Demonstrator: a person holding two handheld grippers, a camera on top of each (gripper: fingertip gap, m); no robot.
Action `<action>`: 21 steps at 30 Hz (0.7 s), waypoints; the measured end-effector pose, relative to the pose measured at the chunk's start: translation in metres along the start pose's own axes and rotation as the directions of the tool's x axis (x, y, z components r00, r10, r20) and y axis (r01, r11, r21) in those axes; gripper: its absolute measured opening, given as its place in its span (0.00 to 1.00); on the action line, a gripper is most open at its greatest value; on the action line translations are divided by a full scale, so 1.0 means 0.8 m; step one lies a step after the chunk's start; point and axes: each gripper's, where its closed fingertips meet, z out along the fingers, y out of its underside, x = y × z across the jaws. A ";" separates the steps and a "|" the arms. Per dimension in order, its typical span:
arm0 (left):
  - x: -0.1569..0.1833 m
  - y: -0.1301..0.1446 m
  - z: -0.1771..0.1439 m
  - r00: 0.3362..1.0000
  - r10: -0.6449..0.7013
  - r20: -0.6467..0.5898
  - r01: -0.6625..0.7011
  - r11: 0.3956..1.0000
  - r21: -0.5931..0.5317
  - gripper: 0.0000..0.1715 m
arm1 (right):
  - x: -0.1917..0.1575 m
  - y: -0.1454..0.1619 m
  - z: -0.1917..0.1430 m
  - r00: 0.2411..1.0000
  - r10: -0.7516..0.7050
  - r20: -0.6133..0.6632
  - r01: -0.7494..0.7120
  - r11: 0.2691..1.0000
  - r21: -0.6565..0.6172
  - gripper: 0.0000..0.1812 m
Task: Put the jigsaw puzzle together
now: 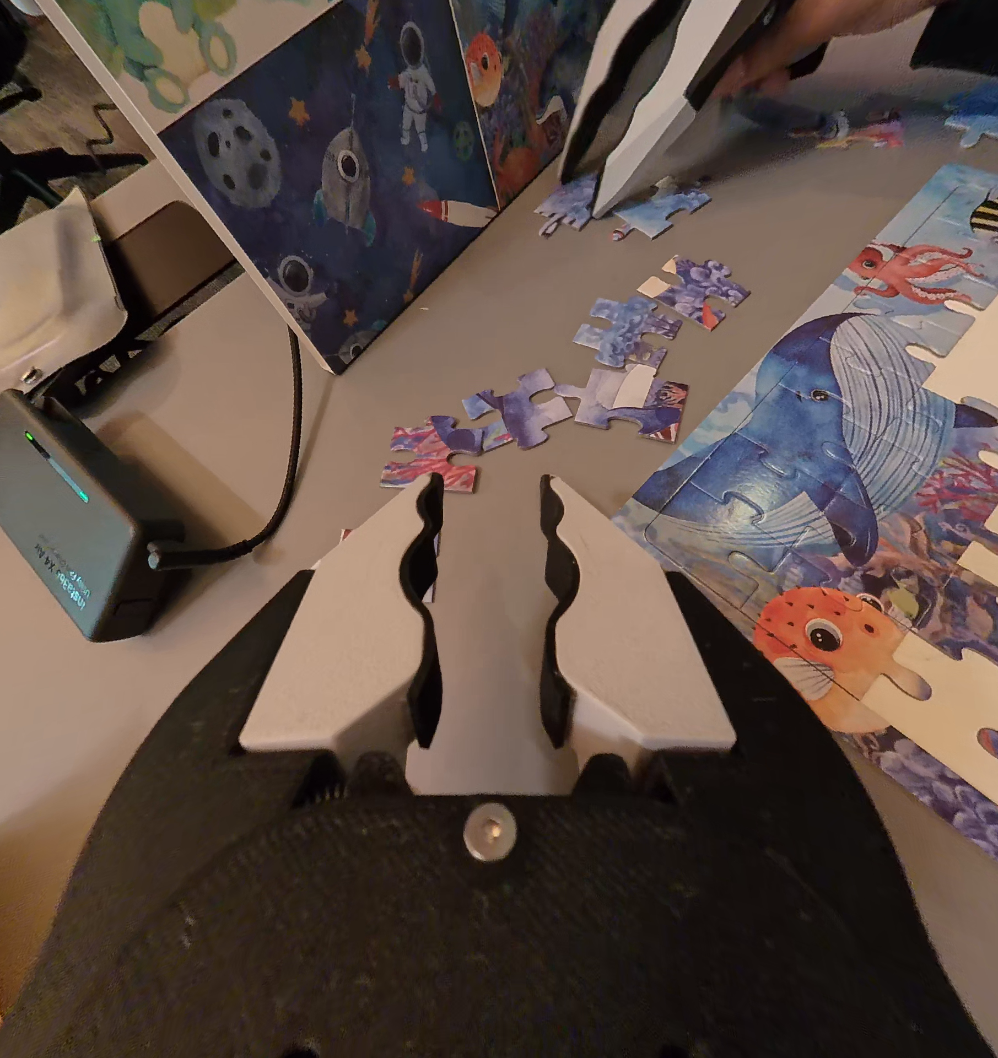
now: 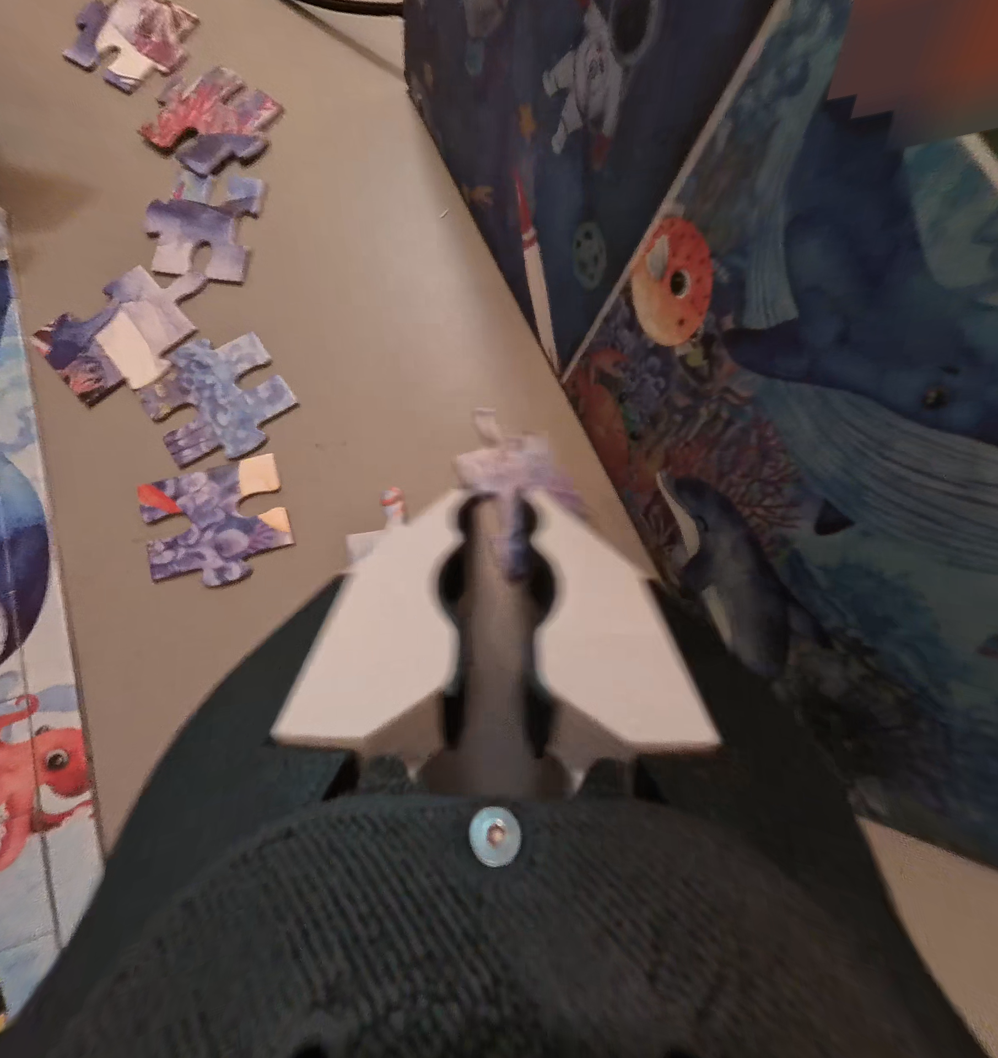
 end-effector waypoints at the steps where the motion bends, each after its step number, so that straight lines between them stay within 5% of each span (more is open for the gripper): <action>1: 0.000 -0.001 0.000 1.000 -0.001 0.001 0.001 1.000 0.006 0.19 | -0.005 -0.003 -0.003 1.000 -0.009 -0.008 0.009 1.000 0.012 0.00; 4: -0.003 -0.004 -0.001 1.000 -0.002 0.017 0.001 1.000 0.023 0.21 | -0.031 -0.013 -0.019 1.000 -0.015 0.023 0.013 0.998 0.058 0.10; 7: -0.002 -0.007 -0.002 1.000 -0.005 0.013 0.004 0.999 0.034 0.21 | -0.040 -0.016 -0.040 1.000 -0.006 -0.021 0.008 0.998 0.065 0.07; 13: 0.009 -0.014 -0.002 1.000 0.014 0.000 -0.014 0.999 0.049 0.21 | 0.020 0.026 -0.045 0.963 0.110 -0.247 -0.125 0.991 -0.047 0.28; 20: 0.012 -0.016 -0.003 0.999 0.049 0.018 -0.050 0.998 0.048 0.21 | 0.017 0.024 -0.021 0.965 0.240 -0.109 -0.237 0.971 0.037 0.38; 21: 0.011 -0.016 -0.004 0.999 0.048 0.018 -0.049 0.998 0.049 0.21 | 0.005 0.022 -0.022 0.968 0.243 -0.053 -0.242 0.970 0.029 0.31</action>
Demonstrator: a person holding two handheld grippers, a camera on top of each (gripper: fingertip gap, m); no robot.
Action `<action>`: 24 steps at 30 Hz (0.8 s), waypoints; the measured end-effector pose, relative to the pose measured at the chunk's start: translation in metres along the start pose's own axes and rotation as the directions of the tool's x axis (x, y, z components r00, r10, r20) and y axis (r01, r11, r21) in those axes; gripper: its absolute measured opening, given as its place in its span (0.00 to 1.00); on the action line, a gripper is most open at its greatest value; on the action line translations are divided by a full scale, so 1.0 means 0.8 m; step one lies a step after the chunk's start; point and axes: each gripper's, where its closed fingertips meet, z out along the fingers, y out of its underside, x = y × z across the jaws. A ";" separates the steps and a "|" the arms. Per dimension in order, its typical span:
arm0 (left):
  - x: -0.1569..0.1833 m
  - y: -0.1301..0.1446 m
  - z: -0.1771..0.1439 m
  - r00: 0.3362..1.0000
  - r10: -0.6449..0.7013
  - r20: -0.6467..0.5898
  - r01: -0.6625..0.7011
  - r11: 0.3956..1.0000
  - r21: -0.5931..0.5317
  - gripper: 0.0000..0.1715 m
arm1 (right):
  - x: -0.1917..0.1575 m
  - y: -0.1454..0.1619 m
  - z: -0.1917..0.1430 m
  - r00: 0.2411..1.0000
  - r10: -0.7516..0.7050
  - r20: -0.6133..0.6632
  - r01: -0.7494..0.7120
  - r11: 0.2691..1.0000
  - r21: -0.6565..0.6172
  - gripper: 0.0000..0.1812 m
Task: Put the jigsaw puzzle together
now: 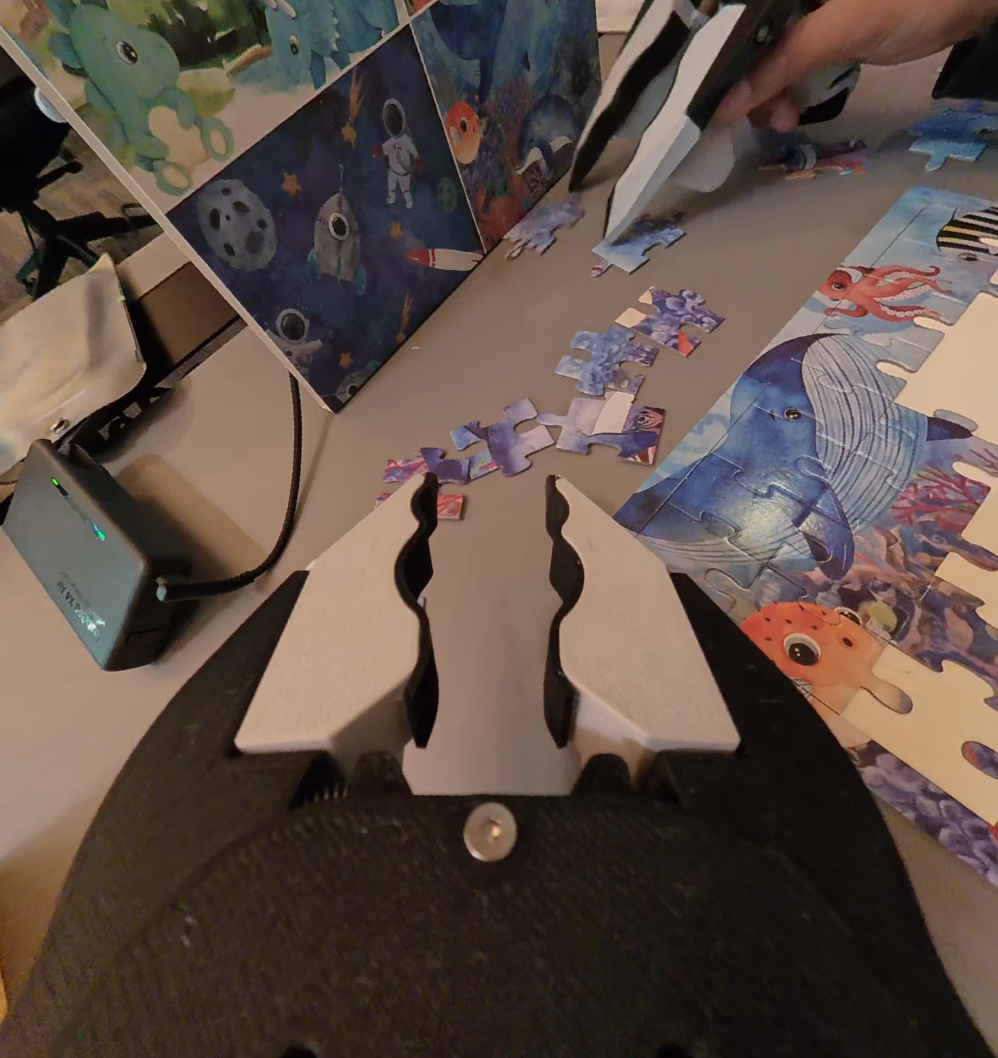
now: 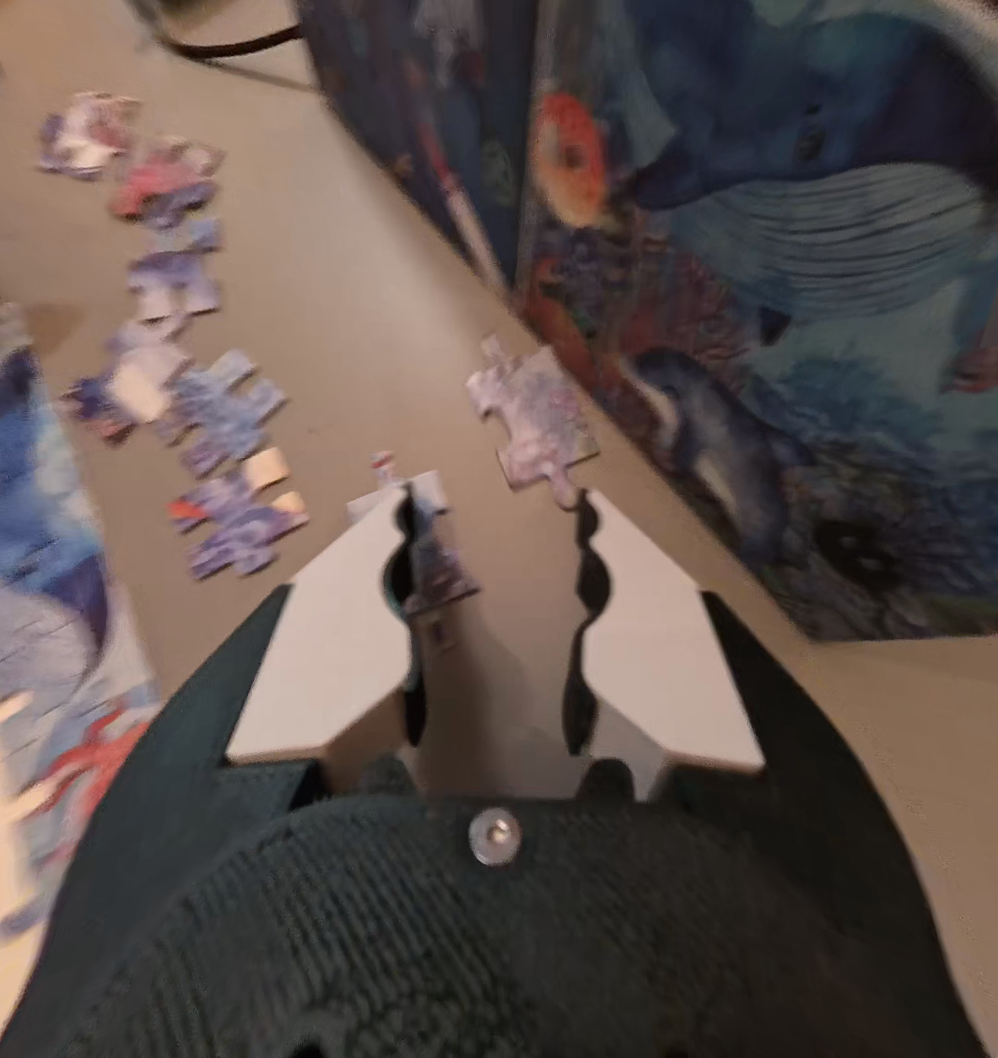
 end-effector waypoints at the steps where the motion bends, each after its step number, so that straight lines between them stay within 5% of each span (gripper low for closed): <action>1: -0.001 0.000 0.000 1.000 -0.001 0.001 0.001 1.000 0.002 0.21 | -0.023 0.003 -0.004 0.995 0.005 0.102 -0.002 1.000 -0.023 0.20; 4: -0.003 -0.001 -0.002 1.000 -0.006 0.003 0.006 1.000 0.006 0.21 | -0.064 0.000 -0.017 0.965 0.028 0.262 -0.025 1.000 -0.013 0.21; 10: -0.002 0.003 0.003 1.000 -0.016 -0.007 0.016 1.000 -0.003 0.21 | -0.024 -0.017 -0.010 0.998 -0.069 -0.001 0.069 0.996 0.055 0.27; 14: -0.003 0.008 0.006 1.000 -0.011 -0.003 0.011 1.000 -0.015 0.21 | -0.024 -0.026 0.013 0.998 -0.045 -0.032 0.046 0.998 0.046 0.30; 17: -0.002 0.004 0.005 1.000 -0.008 -0.007 0.008 1.000 0.000 0.20 | -0.020 -0.027 0.030 0.999 -0.014 -0.051 0.015 1.000 0.017 0.28; 20: -0.002 -0.006 -0.002 1.000 0.015 0.010 -0.015 0.999 0.034 0.20 | -0.014 -0.028 0.034 0.995 -0.043 -0.092 0.042 0.999 -0.016 0.15; 24: -0.001 -0.008 -0.005 0.999 0.042 0.026 -0.042 0.999 0.029 0.20 | -0.019 -0.026 0.032 0.993 -0.065 -0.096 0.057 0.995 -0.081 0.14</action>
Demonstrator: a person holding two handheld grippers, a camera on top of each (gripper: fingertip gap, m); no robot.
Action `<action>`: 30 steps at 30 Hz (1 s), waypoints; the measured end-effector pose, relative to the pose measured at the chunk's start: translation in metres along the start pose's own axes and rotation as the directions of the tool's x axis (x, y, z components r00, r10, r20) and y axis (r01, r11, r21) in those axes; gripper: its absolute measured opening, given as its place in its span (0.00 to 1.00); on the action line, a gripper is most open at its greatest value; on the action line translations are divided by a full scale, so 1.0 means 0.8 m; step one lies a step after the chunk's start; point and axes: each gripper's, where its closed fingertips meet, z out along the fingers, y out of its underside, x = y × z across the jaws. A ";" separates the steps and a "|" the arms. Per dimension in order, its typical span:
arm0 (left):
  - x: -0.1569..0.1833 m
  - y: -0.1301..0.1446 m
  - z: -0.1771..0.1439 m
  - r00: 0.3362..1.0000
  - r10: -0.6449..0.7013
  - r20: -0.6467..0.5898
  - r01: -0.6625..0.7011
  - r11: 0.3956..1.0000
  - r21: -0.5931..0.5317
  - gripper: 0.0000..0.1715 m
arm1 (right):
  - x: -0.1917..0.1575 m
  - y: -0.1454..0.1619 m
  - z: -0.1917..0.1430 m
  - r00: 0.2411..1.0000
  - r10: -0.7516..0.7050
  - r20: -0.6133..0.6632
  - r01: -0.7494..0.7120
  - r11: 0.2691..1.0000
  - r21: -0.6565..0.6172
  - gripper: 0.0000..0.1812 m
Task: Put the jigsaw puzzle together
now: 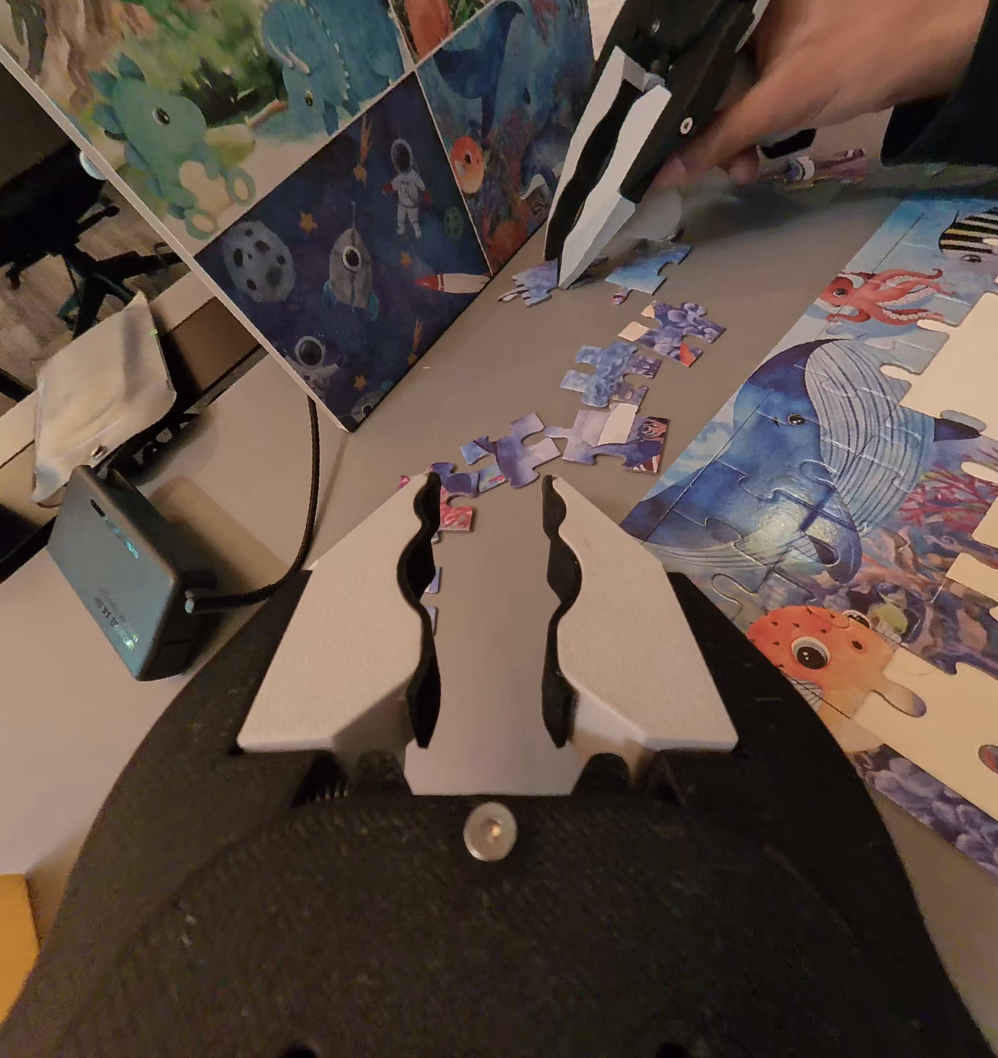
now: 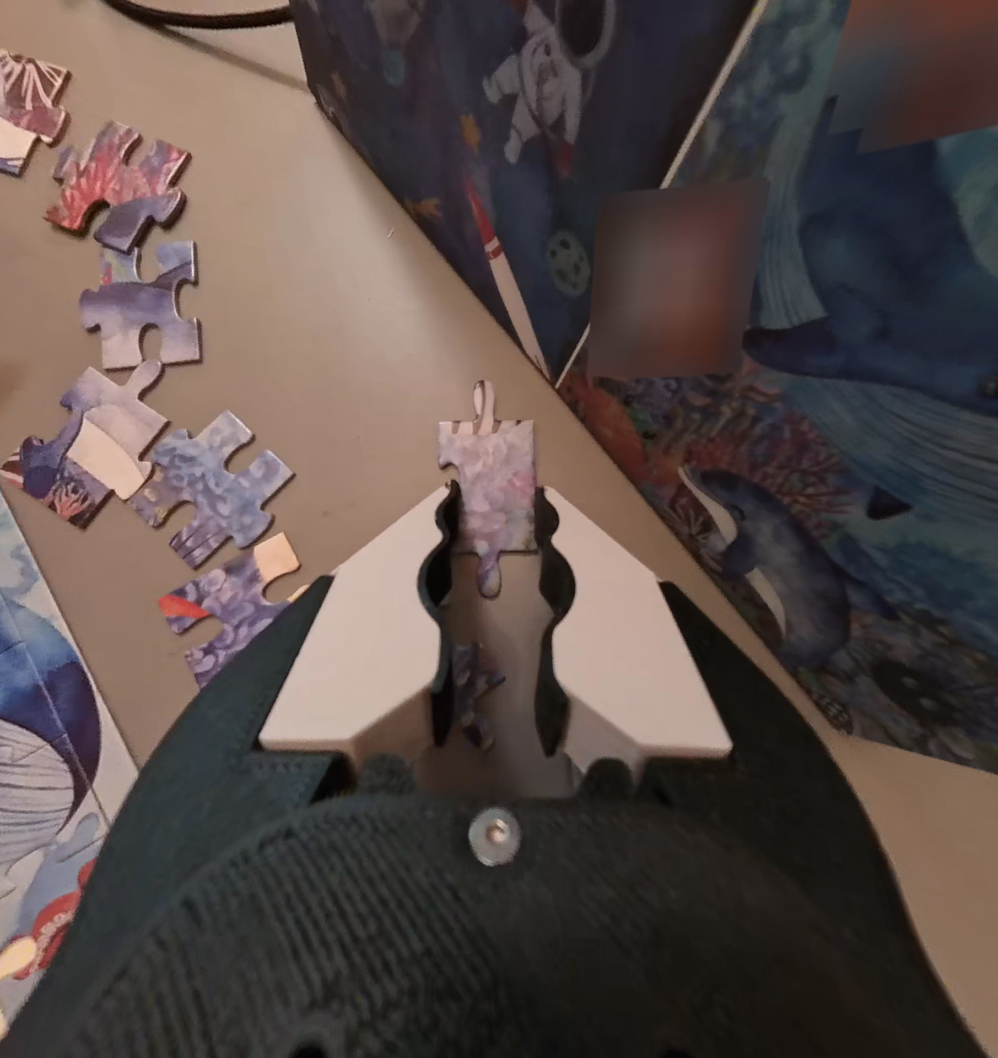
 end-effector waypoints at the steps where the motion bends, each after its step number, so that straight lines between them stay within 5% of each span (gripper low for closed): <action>1: 0.001 0.000 0.000 1.000 0.005 0.001 -0.005 1.000 -0.003 0.20 | -0.001 0.000 -0.001 1.000 -0.012 -0.007 0.012 1.000 -0.007 0.14; 6: 0.002 -0.003 -0.002 1.000 0.017 0.007 -0.017 1.000 0.006 0.20 | -0.012 -0.004 -0.021 1.000 -0.011 -0.017 0.012 0.998 0.057 0.14; 10: 0.006 -0.007 -0.003 1.000 0.011 -0.005 -0.011 1.000 0.021 0.20 | -0.032 -0.003 -0.088 0.998 0.011 -0.058 -0.001 0.986 0.169 0.14; 17: 0.023 -0.016 -0.005 0.999 0.029 -0.032 -0.028 0.999 0.039 0.20 | -0.100 0.121 -0.205 0.901 0.348 -0.258 -0.279 0.922 0.267 0.13; 21: 0.038 -0.014 0.002 0.996 -0.004 -0.090 0.008 0.999 0.046 0.20 | -0.139 0.181 -0.214 0.791 0.523 -0.318 -0.429 0.844 0.323 0.13; 30: 0.051 -0.014 0.005 0.993 0.006 -0.115 -0.001 0.999 0.041 0.19 | -0.162 0.202 -0.192 0.707 0.641 -0.300 -0.548 0.764 0.342 0.14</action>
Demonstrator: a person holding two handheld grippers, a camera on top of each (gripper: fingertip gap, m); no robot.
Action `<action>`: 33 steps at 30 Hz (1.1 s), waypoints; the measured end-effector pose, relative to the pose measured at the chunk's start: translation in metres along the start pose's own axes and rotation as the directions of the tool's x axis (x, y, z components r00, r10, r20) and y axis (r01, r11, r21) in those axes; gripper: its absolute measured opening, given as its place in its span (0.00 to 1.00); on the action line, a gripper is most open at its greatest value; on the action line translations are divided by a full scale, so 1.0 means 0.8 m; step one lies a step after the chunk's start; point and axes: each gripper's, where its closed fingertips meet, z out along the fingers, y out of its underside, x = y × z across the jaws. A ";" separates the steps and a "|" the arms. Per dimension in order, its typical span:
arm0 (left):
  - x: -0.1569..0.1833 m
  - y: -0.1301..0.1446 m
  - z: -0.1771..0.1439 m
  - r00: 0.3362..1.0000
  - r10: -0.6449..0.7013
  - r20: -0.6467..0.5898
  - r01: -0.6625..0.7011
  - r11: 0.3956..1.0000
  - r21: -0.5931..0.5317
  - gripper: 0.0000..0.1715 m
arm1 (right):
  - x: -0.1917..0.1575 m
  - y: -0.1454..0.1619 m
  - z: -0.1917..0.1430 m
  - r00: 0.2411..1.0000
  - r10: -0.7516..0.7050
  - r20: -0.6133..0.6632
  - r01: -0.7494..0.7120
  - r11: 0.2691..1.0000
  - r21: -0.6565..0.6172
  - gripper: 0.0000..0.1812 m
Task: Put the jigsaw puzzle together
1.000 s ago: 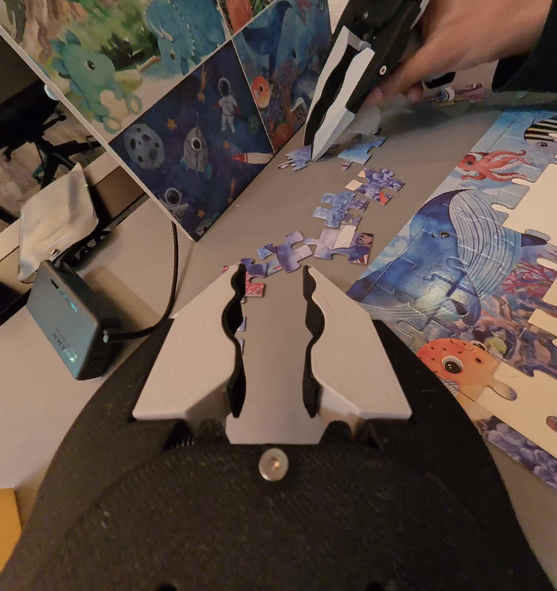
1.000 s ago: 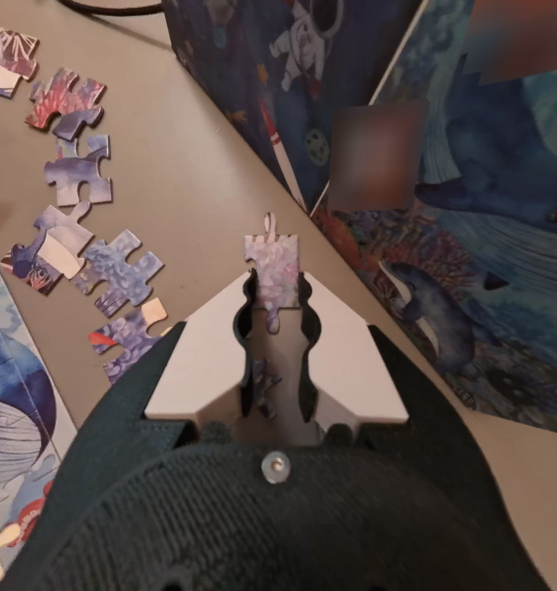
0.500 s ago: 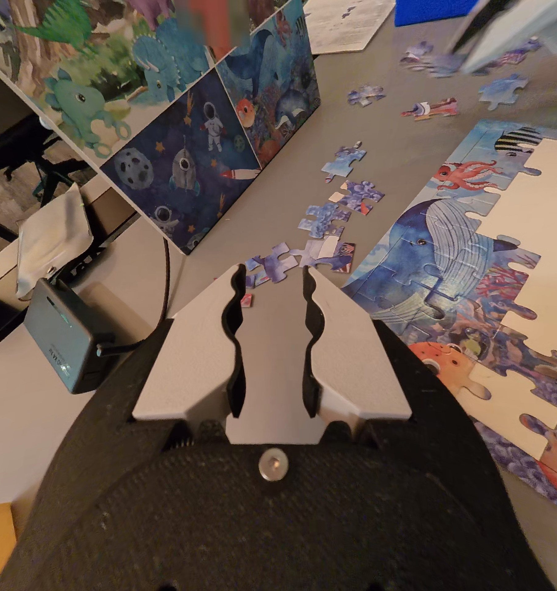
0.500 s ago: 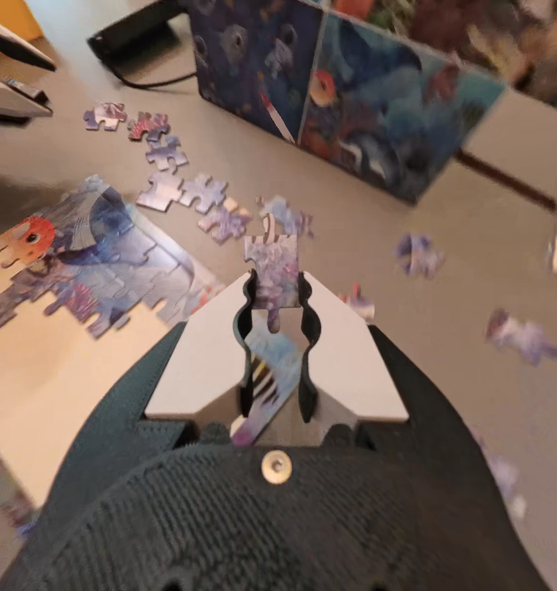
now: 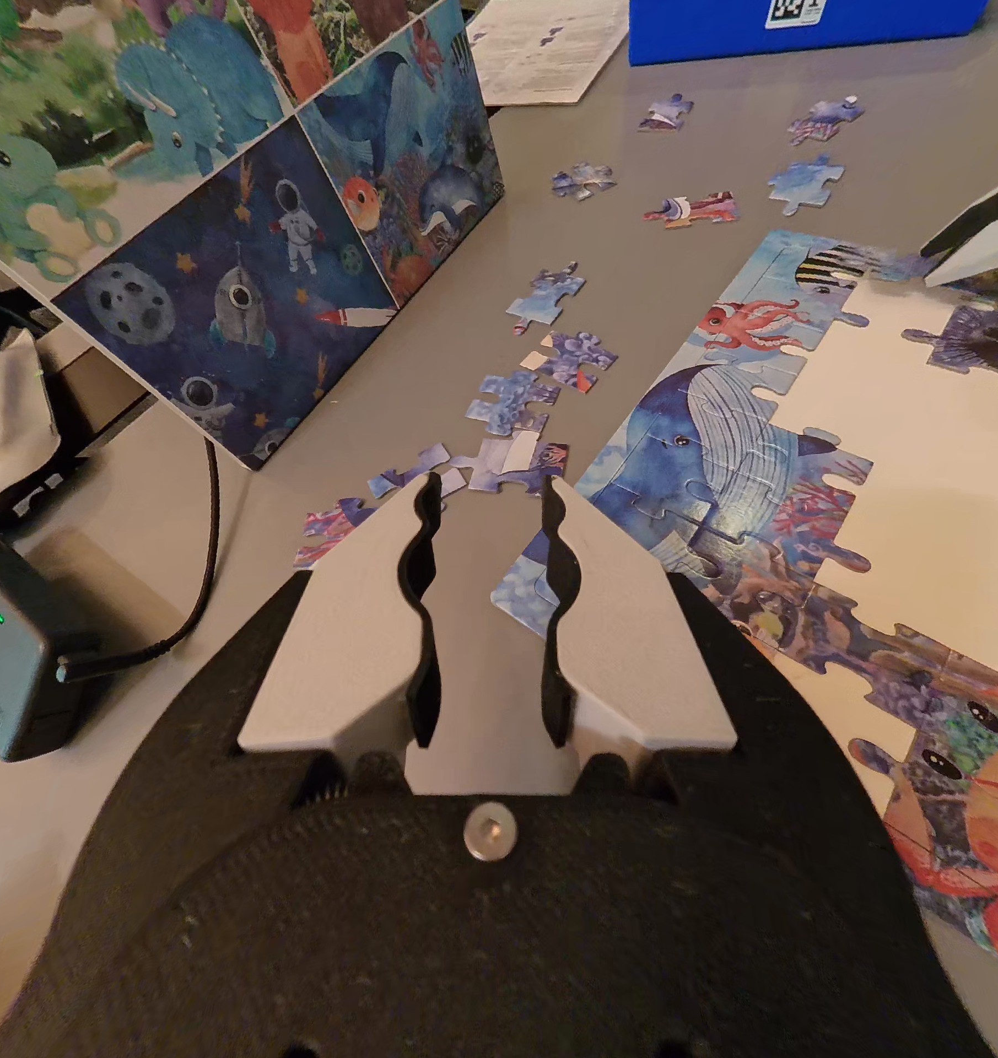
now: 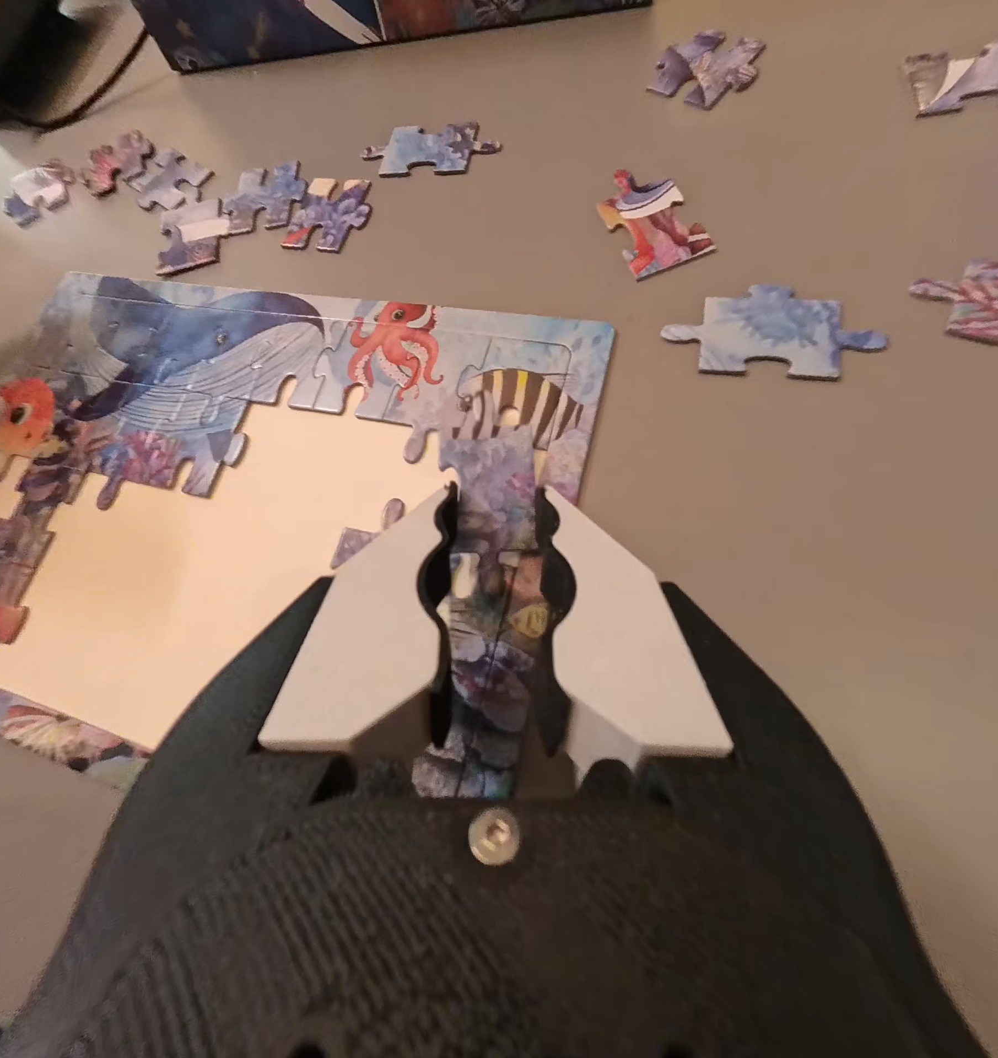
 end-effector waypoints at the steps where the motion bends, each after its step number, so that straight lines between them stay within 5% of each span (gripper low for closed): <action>1: 0.000 0.001 0.000 1.000 0.010 0.005 -0.010 1.000 -0.004 0.19 | 0.003 0.002 0.000 0.999 -0.022 -0.028 0.022 1.000 -0.005 0.14; 5: -0.002 0.002 0.001 0.999 0.030 0.019 -0.029 0.999 -0.013 0.19 | 0.007 0.003 -0.007 0.990 -0.114 -0.081 0.113 0.993 -0.015 0.21; 11: -0.002 0.003 0.001 0.999 0.028 0.019 -0.027 1.000 -0.012 0.20 | 0.008 0.020 -0.018 0.998 -0.062 -0.009 0.062 0.996 -0.067 0.24; 33: -0.001 0.007 0.005 0.999 0.044 0.029 -0.043 0.999 -0.025 0.20 | -0.016 0.035 -0.024 0.978 -0.207 0.002 0.205 0.968 -0.147 0.22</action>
